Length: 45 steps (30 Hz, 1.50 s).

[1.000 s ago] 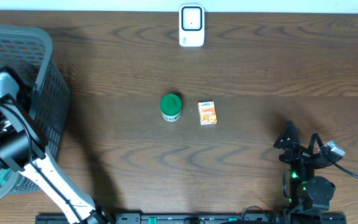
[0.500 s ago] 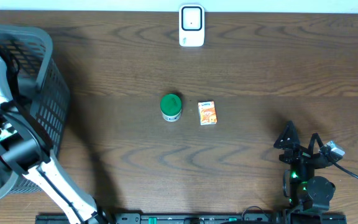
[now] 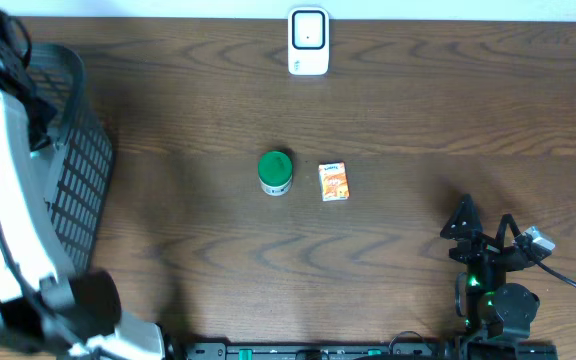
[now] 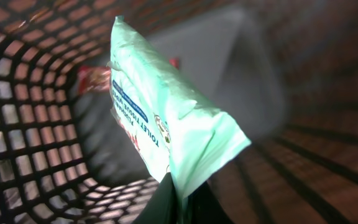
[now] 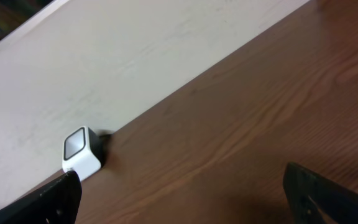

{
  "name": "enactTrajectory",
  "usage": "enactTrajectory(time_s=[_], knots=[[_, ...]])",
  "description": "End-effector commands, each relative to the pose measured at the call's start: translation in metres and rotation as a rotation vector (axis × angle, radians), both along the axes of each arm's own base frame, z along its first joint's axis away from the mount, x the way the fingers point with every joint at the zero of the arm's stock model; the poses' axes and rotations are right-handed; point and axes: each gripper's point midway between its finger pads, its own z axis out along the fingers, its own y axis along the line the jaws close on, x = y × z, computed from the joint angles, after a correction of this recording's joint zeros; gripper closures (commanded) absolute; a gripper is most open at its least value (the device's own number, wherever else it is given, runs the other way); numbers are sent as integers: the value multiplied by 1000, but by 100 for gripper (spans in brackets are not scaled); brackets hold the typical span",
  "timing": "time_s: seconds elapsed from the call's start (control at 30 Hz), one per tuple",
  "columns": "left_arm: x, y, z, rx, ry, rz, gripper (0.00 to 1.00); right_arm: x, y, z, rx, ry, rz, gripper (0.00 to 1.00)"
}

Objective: Scan the item barcode
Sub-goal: 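Carry the mint-green pack with the left gripper and drop it by the Kleenex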

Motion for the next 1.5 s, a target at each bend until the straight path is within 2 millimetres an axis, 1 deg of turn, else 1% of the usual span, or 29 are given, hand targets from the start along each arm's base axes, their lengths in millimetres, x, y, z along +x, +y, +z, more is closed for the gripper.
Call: enactTrajectory(time_s=[0.0, 0.03, 0.07, 0.13, 0.2, 0.27, 0.33, 0.37, 0.43, 0.53, 0.57, 0.6, 0.8, 0.9, 0.97, 1.03, 1.07, 1.13, 1.23, 1.3, 1.4, 1.47], knots=[[-1, -33, 52, 55, -183, -85, 93, 0, 0, -1, -13, 5, -1, 1], [0, -45, 66, 70, -241, -123, 93, 0, 0, -1, -13, 5, -1, 1], [0, -55, 76, 80, -281, -151, 93, 0, 0, -1, -13, 5, -1, 1], [2, -75, 95, 94, -357, -211, 93, 0, 0, -1, -13, 5, -1, 1], [4, -96, 107, 90, -417, -275, 93, 0, 0, -1, -13, 5, -1, 1], [9, -117, 113, 79, -448, -337, 93, 0, 0, -1, -13, 5, -1, 1], [17, -142, 111, 46, -457, -413, 93, 0, 0, -1, -13, 5, -1, 1], [22, -160, 106, 20, -451, -467, 93, 0, 0, -1, -13, 5, -1, 1], [28, -183, 95, 5, -421, -530, 93, 0, 0, -1, -13, 5, -1, 1], [40, -218, 72, -10, -347, -624, 93, 0, 0, -1, -13, 5, -1, 1], [44, -229, 64, -13, -322, -650, 93, 0, 0, -1, -13, 5, -1, 1], [50, -246, 51, -18, -285, -687, 93, 0, 0, -1, -13, 5, -1, 1], [68, -313, -4, -21, -150, -827, 93, 0, 0, -1, -13, 5, -1, 1], [71, -344, -29, -32, -99, -889, 93, 0, 0, -1, -13, 5, -1, 1], [70, -369, -44, -73, -65, -985, 93, 0, 0, -1, -13, 5, -1, 1], [67, -397, -56, -137, -35, -1117, 93, 0, 0, -1, -13, 5, -1, 1], [64, -410, -60, -175, -23, -1188, 93, 0, 0, -1, -13, 5, -1, 1], [57, -426, -66, -240, 2, -1301, 93, 0, 0, -1, -13, 5, -1, 1], [50, -434, -67, -293, 23, -1414, 93, 0, 0, -1, -13, 5, -1, 1], [44, -443, -66, -347, 29, -1519, 93, 0, 0, -1, -13, 5, -1, 1], [26, -459, -61, -462, 25, -1722, 93, 0, 0, -1, -13, 5, -1, 1], [16, -467, -57, -530, 12, -1826, 93, 0, 0, -1, -13, 5, -1, 1]])
